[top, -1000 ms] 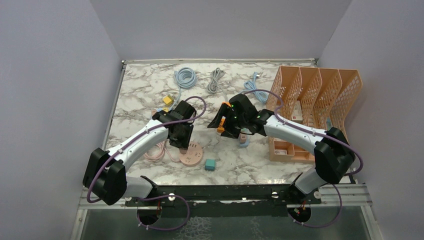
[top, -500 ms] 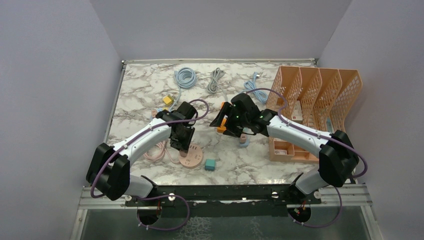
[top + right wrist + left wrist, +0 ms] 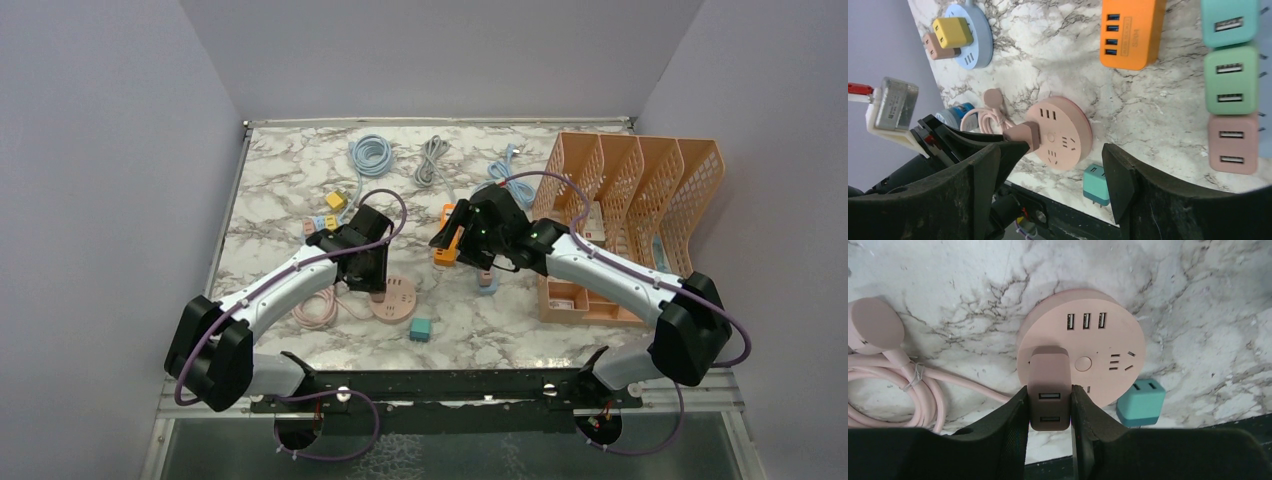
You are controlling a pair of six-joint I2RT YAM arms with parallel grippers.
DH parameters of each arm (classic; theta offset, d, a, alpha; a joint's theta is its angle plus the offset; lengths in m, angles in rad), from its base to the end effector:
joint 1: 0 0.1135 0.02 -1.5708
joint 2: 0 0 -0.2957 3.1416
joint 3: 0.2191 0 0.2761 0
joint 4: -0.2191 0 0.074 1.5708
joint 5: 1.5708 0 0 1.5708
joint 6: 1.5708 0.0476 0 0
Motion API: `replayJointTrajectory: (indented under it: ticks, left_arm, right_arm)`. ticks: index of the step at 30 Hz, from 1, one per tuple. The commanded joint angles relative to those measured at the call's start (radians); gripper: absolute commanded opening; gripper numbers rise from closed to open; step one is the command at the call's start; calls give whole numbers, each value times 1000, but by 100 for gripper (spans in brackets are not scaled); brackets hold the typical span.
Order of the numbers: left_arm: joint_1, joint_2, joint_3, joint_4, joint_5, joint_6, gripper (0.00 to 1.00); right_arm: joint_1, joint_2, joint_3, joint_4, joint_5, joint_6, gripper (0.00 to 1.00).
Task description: Insert the plug
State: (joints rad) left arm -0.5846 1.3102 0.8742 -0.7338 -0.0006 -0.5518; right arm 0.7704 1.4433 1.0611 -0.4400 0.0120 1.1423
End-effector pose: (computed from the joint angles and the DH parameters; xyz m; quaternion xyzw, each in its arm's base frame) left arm 0.2176 -0.1440 0.2278 0.0160 0.9798 -0.1069 0.1680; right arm 0.2427 0.2347 0.2729 0.1742 0.9143 0.2955 0.2153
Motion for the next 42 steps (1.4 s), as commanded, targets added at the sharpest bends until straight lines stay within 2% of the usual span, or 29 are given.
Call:
replayJointTrajectory:
  ticks: [1,5,10,15,23,32,38,39,42]
  left_arm:
    - [-6,31,56,142,-92,-52,0]
    - [-14,91,78,149,-87,-24,0]
    - [-64,149,34,149,-107,-12,0]
    - [-79,227,-16,118,-98,-36,0]
    - [-115,378,5,67,-143,-20,0]
    - [-156,385,-94,158,-112,-78,0]
    - [-150,337,-24,121,-105,-59,0]
    - [-149,318,3,98,-106,-60,4]
    - [-141,258,84,51,-108,-58,34]
  right_arm:
    - [-7,-54,21,-68,128,-45,74]
    - [-6,-91,-14,-94,161,-58,74]
    - [-6,-129,-58,-106,184,-50,74]
    - [-7,-140,-47,-131,215,-56,73]
    - [-7,-143,-40,-152,249,-70,73]
    - [-6,-155,-46,-165,266,-78,73]
    - [-6,-156,-30,-186,278,-104,73]
    - [-6,-157,-30,-192,280,-109,73]
    - [-7,-170,-43,-186,271,-140,73]
